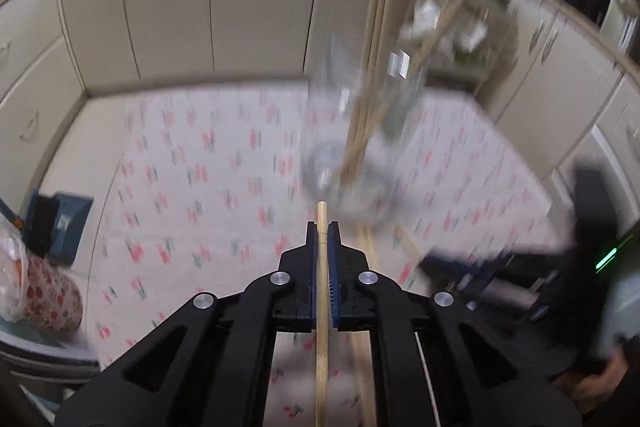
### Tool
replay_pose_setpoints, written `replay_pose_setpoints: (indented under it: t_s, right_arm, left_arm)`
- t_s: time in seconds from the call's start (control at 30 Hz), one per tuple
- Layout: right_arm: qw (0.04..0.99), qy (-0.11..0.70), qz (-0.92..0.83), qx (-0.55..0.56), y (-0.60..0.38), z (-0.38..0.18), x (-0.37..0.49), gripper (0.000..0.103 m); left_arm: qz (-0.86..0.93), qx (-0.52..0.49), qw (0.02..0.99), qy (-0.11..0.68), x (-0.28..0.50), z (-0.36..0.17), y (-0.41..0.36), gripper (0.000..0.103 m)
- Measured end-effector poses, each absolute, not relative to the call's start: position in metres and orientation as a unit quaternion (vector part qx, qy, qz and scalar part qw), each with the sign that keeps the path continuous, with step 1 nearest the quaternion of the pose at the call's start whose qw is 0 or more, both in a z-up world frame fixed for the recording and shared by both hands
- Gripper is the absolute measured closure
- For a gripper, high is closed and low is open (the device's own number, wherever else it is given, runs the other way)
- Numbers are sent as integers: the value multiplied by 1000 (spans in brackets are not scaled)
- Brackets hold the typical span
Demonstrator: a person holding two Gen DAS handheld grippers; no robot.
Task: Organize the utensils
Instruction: 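Close the right tool on a wooden stick while the left tool grasps another stick, then lift the left tool's stick over the glass jar and release it while the right tool holds its stick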
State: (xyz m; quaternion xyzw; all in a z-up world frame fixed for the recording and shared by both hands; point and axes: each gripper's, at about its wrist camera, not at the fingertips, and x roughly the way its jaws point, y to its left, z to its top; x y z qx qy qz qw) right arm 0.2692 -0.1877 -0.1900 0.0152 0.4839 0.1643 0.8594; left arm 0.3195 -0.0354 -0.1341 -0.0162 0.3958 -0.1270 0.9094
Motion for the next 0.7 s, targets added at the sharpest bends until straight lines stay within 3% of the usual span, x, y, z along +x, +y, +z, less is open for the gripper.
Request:
replay_pose_setpoints:
  t_s: [0.4, 0.7]
  right_arm:
    - [861, 480, 165, 42, -194, -194, 271, 97]
    - [860, 479, 167, 51, -198, -195, 271, 97]
  left_arm:
    - [-144, -94, 974, 149, 326, -17, -38, 98]
    - [-122, -150, 978, 80, 373, 7, -49, 98]
